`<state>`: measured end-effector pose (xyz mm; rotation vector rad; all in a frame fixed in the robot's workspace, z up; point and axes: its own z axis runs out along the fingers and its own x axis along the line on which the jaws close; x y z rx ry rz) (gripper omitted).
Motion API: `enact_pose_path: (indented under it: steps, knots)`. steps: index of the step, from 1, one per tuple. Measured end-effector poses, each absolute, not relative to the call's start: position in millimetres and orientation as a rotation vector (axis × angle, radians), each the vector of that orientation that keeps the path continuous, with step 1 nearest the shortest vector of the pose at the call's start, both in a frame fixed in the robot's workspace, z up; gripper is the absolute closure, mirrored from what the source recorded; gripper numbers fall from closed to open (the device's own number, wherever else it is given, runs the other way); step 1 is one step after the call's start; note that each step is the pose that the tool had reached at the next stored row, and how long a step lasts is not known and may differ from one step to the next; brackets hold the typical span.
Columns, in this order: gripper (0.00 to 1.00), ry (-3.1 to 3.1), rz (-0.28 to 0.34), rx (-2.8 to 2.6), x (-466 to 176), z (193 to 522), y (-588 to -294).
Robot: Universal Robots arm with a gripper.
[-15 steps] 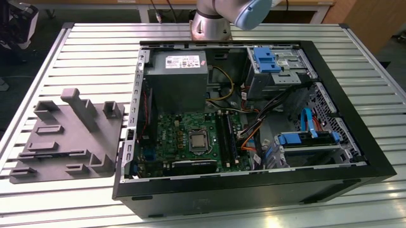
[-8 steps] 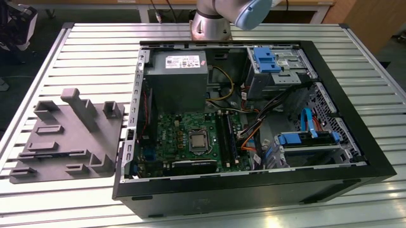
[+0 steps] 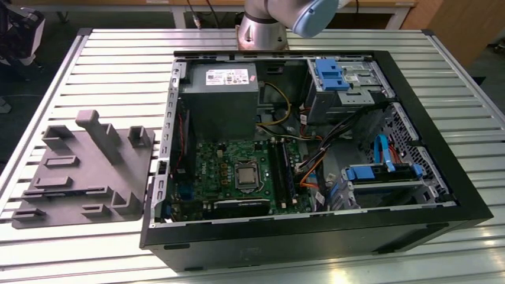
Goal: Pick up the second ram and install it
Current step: 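Reach for the second ram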
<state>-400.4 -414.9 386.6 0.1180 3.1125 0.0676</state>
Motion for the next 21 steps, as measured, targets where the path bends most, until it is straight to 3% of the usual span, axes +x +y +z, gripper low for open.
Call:
enact_pose_path:
  steps: [21]
  knots:
    - [0.89,3.113,0.068,0.118,-404.7,381.9,-428.3]
